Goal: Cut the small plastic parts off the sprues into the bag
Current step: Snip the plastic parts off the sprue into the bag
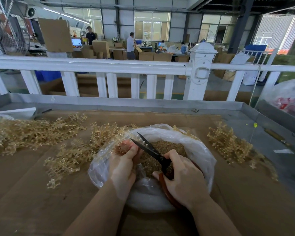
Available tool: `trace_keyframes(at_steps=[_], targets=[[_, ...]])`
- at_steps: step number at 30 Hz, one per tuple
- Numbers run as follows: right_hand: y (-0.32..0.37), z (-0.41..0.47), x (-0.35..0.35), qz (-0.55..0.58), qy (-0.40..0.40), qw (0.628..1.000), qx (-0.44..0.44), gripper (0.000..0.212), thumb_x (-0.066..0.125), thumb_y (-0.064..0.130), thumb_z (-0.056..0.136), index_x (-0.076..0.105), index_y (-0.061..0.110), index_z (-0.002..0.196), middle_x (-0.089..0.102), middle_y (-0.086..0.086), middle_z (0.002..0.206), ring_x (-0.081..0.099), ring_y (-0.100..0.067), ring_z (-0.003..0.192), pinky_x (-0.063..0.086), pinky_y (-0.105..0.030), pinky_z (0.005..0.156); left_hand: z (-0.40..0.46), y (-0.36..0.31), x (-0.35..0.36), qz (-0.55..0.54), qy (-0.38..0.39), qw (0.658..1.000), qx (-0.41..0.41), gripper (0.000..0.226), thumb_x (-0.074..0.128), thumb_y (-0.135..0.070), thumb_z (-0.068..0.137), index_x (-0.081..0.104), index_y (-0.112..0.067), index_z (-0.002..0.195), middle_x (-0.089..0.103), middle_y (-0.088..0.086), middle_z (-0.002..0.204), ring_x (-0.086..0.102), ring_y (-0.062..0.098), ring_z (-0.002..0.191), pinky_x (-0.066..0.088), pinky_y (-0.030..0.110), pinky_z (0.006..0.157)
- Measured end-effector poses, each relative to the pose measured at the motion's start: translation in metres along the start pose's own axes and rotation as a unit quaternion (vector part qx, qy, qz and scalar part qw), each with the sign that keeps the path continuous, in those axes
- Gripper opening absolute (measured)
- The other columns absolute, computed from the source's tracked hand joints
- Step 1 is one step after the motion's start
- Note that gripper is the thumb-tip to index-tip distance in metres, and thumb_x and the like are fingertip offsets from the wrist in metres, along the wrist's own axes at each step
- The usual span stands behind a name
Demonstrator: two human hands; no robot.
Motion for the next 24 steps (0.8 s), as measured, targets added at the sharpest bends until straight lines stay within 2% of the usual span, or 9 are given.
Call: trace_keyframes(at_steps=[3,5,7,9,13,17,19,21,24], targets=[[-0.0007,-0.0005,0.0011,-0.002,-0.003,1.000,0.002,0.045,0.061,0.060,0.076,0.054,0.025,0.104,0.063,0.011,0.092,0.059,-0.009,0.087,0.047,-0.019,0.070,-0.0008,0.0036,0.0008,0.008,0.039,0.999,-0.007,0.009,0.053,0.003,0.092,0.058,-0.004,0.095,0.069,0.009,0.080,0.071,0.014,0.065,0.056,0.022,0.055],[-0.0011,-0.0002,0.0018,-0.003,-0.006,1.000,0.003,0.045,0.060,0.060,0.076,0.054,0.026,0.103,0.063,0.012,0.091,0.059,-0.009,0.087,0.047,-0.020,0.070,0.0002,0.0063,0.0001,0.007,0.054,0.998,-0.026,0.014,0.052,0.000,0.093,0.056,-0.005,0.106,0.070,0.008,0.081,0.071,0.016,0.068,0.057,0.024,0.055],[-0.0013,0.0000,0.0025,0.000,-0.004,1.000,0.005,0.045,0.060,0.060,0.076,0.054,0.025,0.103,0.062,0.012,0.091,0.059,-0.009,0.087,0.048,-0.021,0.070,0.0006,0.0074,0.0025,-0.002,0.083,0.996,-0.036,0.029,0.049,0.009,0.090,0.053,-0.006,0.115,0.069,0.010,0.081,0.071,0.018,0.068,0.057,0.025,0.055],[-0.0008,0.0000,0.0014,0.002,-0.012,1.000,0.004,0.043,0.063,0.059,0.075,0.054,0.026,0.101,0.063,0.012,0.088,0.059,-0.009,0.083,0.047,-0.020,0.067,0.0007,0.0071,0.0042,0.004,0.107,0.994,-0.030,0.039,0.049,0.019,0.083,0.051,-0.004,0.115,0.065,0.013,0.083,0.071,0.020,0.069,0.056,0.025,0.056],[-0.0001,-0.0004,-0.0003,0.006,-0.016,1.000,0.003,0.041,0.064,0.057,0.075,0.055,0.026,0.100,0.064,0.012,0.089,0.060,-0.009,0.083,0.047,-0.021,0.066,0.0033,0.0080,0.0018,0.008,0.097,0.995,-0.012,0.044,0.051,0.021,0.080,0.048,-0.004,0.116,0.057,0.012,0.083,0.067,0.019,0.070,0.055,0.023,0.055],[0.0005,-0.0006,-0.0012,0.019,-0.016,1.000,-0.001,0.042,0.062,0.057,0.076,0.055,0.024,0.101,0.064,0.010,0.090,0.060,-0.010,0.083,0.051,-0.025,0.068,0.0032,0.0071,0.0042,0.021,0.106,0.994,0.015,0.031,0.048,0.022,0.081,0.050,-0.005,0.096,0.055,0.007,0.074,0.067,0.013,0.061,0.055,0.021,0.054],[0.0005,-0.0003,-0.0009,0.018,-0.014,1.000,-0.002,0.042,0.060,0.059,0.076,0.054,0.025,0.101,0.063,0.011,0.090,0.059,-0.009,0.084,0.051,-0.025,0.068,0.0031,0.0065,0.0051,0.026,0.115,0.993,0.027,0.033,0.046,0.023,0.082,0.049,-0.009,0.085,0.055,0.001,0.064,0.065,0.010,0.058,0.055,0.021,0.055],[0.0002,-0.0002,-0.0002,0.017,-0.011,1.000,-0.002,0.044,0.055,0.062,0.076,0.054,0.026,0.100,0.062,0.012,0.089,0.058,-0.009,0.083,0.051,-0.025,0.068,0.0031,0.0066,0.0063,0.034,0.129,0.991,0.033,0.035,0.044,0.024,0.083,0.049,-0.011,0.081,0.056,-0.005,0.056,0.065,0.008,0.057,0.055,0.020,0.055],[-0.0005,-0.0002,-0.0006,0.011,-0.019,1.000,0.001,0.043,0.051,0.064,0.075,0.053,0.027,0.097,0.061,0.013,0.086,0.058,-0.008,0.080,0.047,-0.021,0.065,0.0042,0.0076,0.0066,0.035,0.133,0.990,0.032,0.035,0.045,0.024,0.082,0.048,-0.010,0.082,0.055,-0.004,0.058,0.064,0.008,0.057,0.056,0.021,0.056]])
Point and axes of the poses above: each hand's wrist, its own z-axis towards the middle knuckle, its own x-axis out of the palm, y = z × x, the point moved 6 cm from there along z, towards the middle knuckle
